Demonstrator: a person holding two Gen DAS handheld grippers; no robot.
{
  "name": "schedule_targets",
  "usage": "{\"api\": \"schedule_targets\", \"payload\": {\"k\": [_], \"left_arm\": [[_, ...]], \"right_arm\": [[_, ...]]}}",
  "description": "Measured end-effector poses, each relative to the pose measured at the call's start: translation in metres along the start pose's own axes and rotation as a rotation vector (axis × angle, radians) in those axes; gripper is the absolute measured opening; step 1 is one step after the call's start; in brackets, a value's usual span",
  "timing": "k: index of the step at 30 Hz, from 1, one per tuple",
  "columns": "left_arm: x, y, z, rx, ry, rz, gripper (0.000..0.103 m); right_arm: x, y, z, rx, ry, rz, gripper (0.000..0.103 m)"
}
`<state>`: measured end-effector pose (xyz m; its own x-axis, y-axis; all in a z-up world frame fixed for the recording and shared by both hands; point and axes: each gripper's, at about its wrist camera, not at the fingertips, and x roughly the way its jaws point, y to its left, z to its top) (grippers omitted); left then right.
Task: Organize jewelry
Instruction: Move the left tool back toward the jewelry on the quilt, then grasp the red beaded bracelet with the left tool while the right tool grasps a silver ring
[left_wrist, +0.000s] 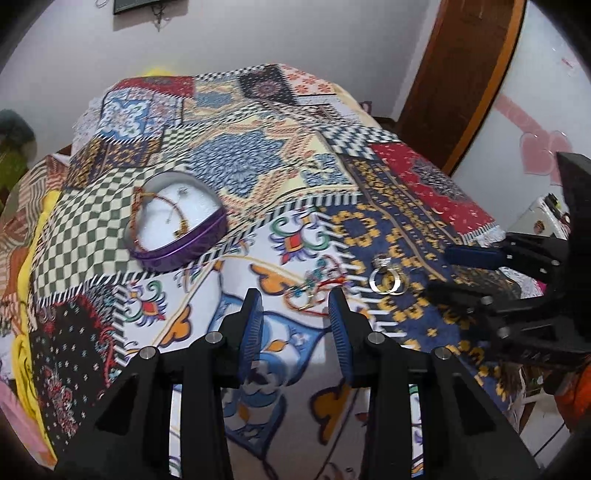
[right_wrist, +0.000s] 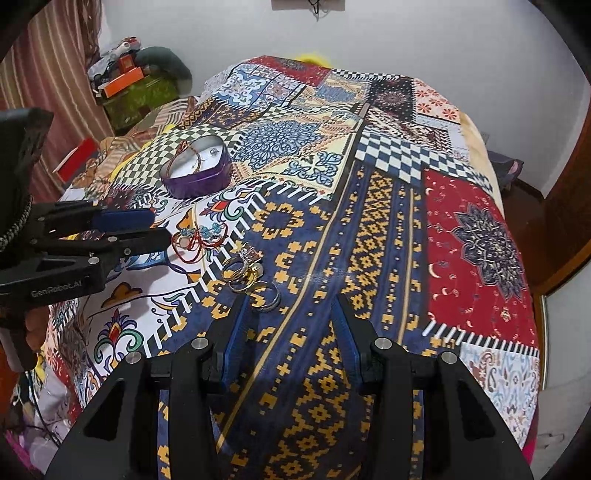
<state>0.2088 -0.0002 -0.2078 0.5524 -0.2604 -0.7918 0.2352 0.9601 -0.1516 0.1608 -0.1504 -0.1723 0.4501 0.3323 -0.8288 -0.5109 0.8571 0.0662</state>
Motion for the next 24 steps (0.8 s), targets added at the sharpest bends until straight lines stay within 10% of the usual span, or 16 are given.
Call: {"api": "schedule_targets", "payload": {"k": [14,24], "left_arm": [[0.03,-0.006,0.014,0.034,0.027,0.005,0.036],[0.034,-0.004,0.018,0.024,0.019,-0.023,0.006]], "right_arm": [[0.014,0.009,0.001,-0.079,-0.016,0.027,0.041],[0.015,0.014,-0.001,-0.097,-0.044,0.03,0.023]]}}
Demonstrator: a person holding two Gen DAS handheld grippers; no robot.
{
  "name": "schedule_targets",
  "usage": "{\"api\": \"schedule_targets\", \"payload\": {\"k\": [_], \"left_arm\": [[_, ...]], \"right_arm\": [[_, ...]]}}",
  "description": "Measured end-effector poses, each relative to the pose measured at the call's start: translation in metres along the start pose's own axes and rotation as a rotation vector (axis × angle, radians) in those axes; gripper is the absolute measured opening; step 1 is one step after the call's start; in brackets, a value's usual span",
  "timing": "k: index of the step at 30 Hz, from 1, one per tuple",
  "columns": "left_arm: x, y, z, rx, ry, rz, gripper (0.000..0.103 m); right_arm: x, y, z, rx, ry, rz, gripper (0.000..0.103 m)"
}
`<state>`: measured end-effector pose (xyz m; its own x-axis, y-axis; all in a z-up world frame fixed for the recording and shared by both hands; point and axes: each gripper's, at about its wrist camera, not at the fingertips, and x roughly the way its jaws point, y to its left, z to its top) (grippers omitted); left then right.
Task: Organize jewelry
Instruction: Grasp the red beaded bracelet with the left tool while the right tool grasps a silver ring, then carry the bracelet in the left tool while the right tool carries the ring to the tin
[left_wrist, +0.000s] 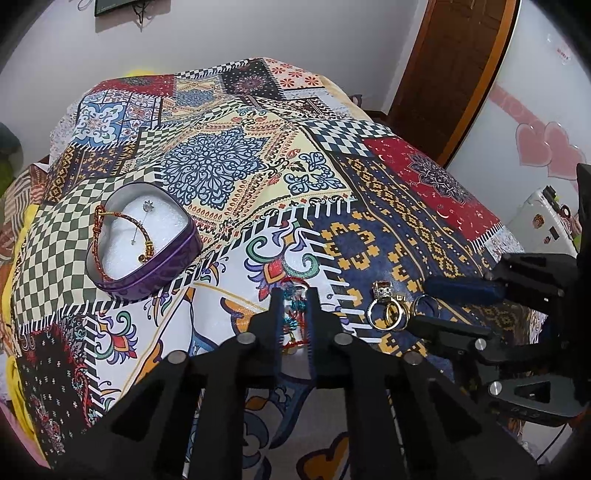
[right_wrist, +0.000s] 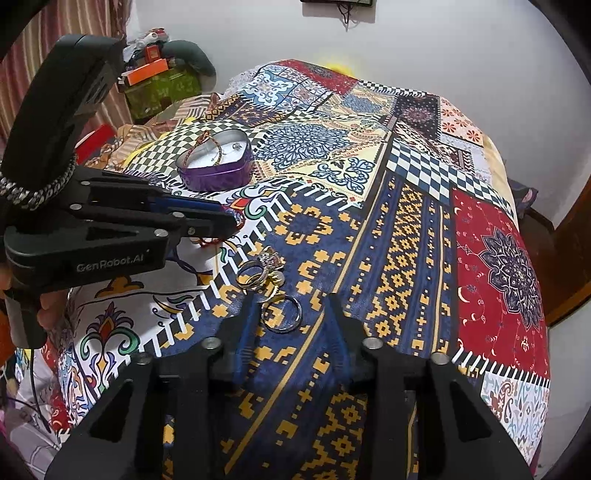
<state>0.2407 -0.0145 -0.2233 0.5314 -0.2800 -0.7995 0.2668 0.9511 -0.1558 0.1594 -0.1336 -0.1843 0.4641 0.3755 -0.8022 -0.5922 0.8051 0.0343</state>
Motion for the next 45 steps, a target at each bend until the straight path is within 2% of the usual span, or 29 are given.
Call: {"api": "schedule_targets", "payload": {"k": [2,10,22,34,45], "left_arm": [[-0.002,0.0,0.001,-0.005,-0.01,-0.005,0.006],[-0.029,-0.003,0.008,-0.011,-0.091,-0.011,0.006],[-0.081,0.006,0.009,-0.049,-0.184,0.016,0.006],[-0.118,0.02,-0.001,-0.074,-0.254,0.063,0.006],[-0.138,0.037,0.0,-0.099,-0.306,0.095,0.006]], "right_arm": [[0.0,0.001,0.0,0.004,-0.001,0.002,0.02],[-0.007,-0.002,0.001,0.026,-0.012,-0.013,0.02],[-0.044,-0.006,0.019,0.084,-0.107,-0.033,0.02],[-0.071,0.011,0.044,0.07,-0.199,-0.029,0.02],[-0.075,0.033,0.066,0.054,-0.247,0.002,0.02]]}}
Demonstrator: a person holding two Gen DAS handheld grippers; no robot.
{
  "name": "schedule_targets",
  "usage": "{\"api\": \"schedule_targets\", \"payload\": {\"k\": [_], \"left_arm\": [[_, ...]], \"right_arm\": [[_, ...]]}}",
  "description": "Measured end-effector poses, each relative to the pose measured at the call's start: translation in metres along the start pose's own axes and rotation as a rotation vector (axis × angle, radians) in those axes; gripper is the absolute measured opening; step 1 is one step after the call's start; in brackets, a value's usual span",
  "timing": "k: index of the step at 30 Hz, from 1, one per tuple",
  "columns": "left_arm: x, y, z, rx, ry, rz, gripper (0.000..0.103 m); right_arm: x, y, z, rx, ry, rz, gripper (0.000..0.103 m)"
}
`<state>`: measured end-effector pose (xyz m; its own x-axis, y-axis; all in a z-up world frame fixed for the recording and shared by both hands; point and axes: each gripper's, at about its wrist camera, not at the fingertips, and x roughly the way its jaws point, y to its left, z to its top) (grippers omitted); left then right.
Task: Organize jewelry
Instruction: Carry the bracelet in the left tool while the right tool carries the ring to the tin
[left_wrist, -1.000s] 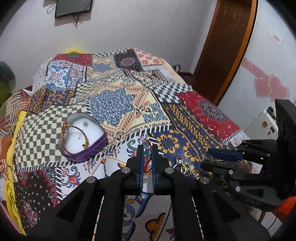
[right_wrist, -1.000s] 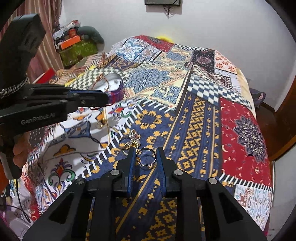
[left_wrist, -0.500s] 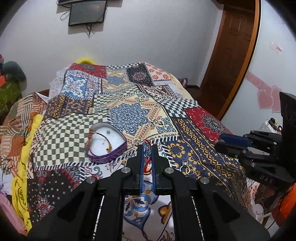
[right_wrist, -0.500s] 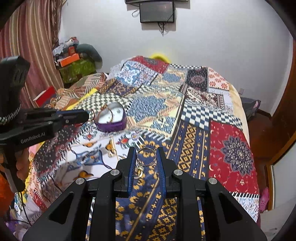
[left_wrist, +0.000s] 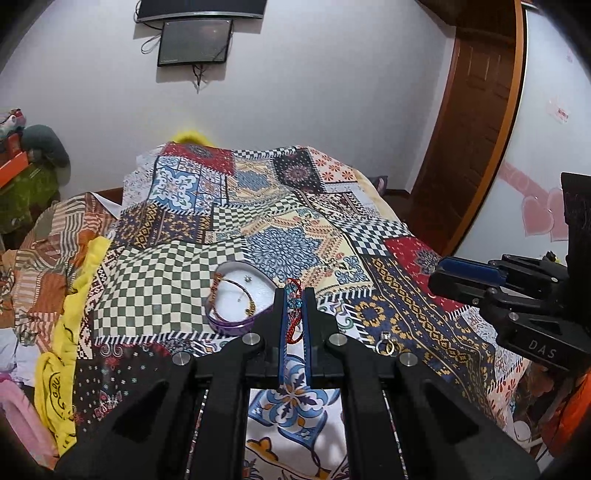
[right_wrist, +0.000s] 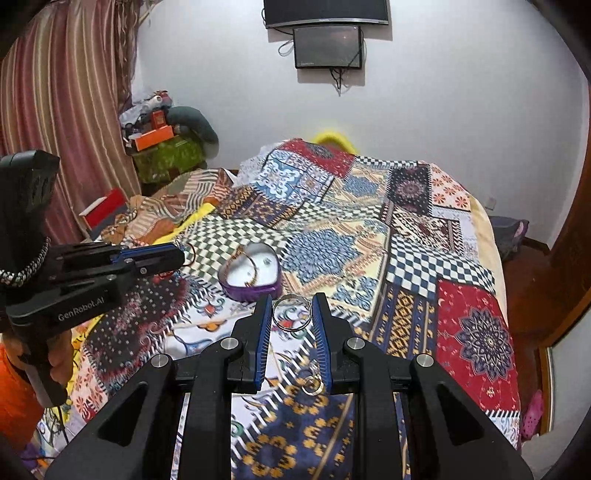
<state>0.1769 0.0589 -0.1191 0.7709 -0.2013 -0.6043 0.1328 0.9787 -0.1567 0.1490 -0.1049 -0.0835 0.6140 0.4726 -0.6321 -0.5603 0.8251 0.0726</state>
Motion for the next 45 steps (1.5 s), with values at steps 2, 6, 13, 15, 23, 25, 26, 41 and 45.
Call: {"api": "schedule_targets", "payload": {"k": [2,6,13,15,23,25,26,41,45], "left_arm": [[-0.001,0.002,0.001,0.0,-0.008,0.009,0.006],[-0.001,0.008,0.004,0.001,-0.021,0.034,0.006],[0.013,0.022,0.007,-0.023,-0.013,0.044,0.006],[0.019,0.026,0.008,-0.033,-0.009,0.043,0.006],[0.053,0.045,0.012,-0.069,0.032,0.034,0.006],[0.062,0.049,0.013,-0.073,0.044,0.034,0.006],[0.066,0.051,0.013,-0.075,0.05,0.032,0.006],[0.128,0.075,0.007,-0.089,0.158,0.054,0.006],[0.138,0.08,0.004,-0.088,0.178,0.055,0.006]], "right_arm": [[0.003,0.003,0.004,-0.002,-0.005,0.008,0.02],[0.012,0.009,0.013,-0.007,-0.012,0.023,0.02],[0.033,0.015,0.026,-0.016,-0.007,0.04,0.02],[0.044,0.015,0.029,-0.01,0.008,0.052,0.02],[0.084,0.011,0.038,-0.002,0.072,0.057,0.02],[0.092,0.011,0.039,-0.01,0.085,0.054,0.02],[0.096,0.011,0.04,-0.012,0.095,0.057,0.02],[0.168,0.004,0.043,0.013,0.319,0.132,0.02],[0.178,0.004,0.041,0.007,0.349,0.128,0.02]]}}
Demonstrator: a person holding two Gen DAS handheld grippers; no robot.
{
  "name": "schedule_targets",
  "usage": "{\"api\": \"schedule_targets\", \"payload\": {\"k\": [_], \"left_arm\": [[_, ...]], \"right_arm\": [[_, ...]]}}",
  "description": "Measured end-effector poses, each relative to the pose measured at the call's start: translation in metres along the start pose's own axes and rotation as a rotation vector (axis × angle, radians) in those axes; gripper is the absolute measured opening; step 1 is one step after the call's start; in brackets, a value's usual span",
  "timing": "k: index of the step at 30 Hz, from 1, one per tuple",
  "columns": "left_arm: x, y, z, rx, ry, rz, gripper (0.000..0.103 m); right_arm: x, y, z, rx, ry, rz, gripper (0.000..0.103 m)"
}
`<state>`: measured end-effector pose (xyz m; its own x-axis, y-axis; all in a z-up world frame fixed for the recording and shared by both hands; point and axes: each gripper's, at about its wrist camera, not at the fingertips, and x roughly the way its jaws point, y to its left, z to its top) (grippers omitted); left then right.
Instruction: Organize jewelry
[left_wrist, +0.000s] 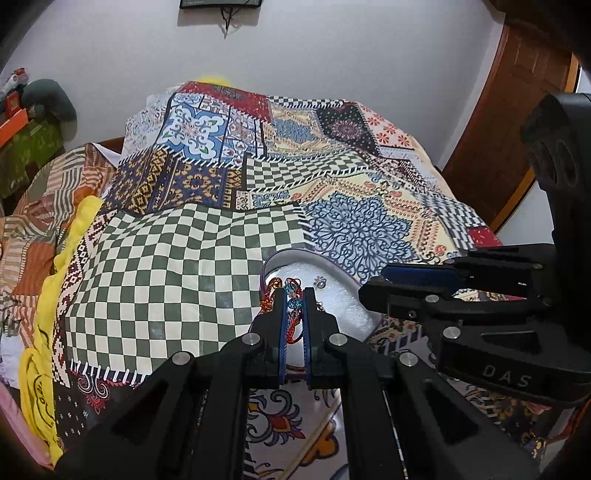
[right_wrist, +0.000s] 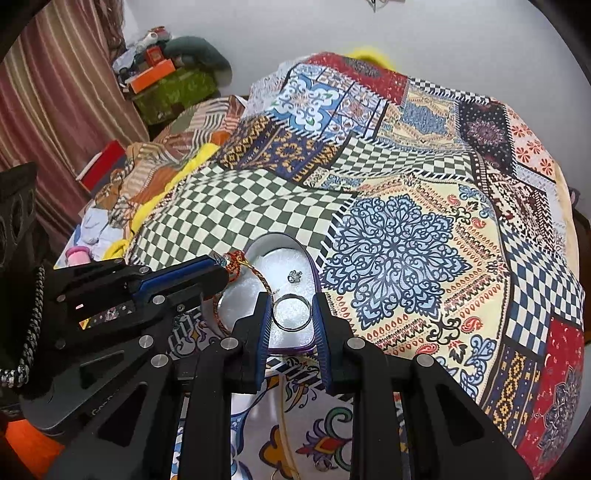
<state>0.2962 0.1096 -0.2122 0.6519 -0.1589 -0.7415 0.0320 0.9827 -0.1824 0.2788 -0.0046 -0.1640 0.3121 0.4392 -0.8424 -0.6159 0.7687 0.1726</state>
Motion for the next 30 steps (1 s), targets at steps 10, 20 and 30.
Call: {"api": "schedule_targets", "payload": {"k": [10,20,30], "left_arm": [[0.012,0.002,-0.005,0.018,0.046,0.007,0.006],[-0.002,-0.004,-0.004,0.067,0.048,0.072,0.007],[-0.037,-0.005,-0.004,0.086,-0.015,0.123,0.03]], "right_arm": [[0.017,0.003,-0.002,-0.041,0.053,-0.024,0.02],[0.014,0.009,0.0,-0.06,0.057,-0.055,0.02],[-0.005,0.018,-0.002,-0.095,0.012,-0.113,0.023]]}}
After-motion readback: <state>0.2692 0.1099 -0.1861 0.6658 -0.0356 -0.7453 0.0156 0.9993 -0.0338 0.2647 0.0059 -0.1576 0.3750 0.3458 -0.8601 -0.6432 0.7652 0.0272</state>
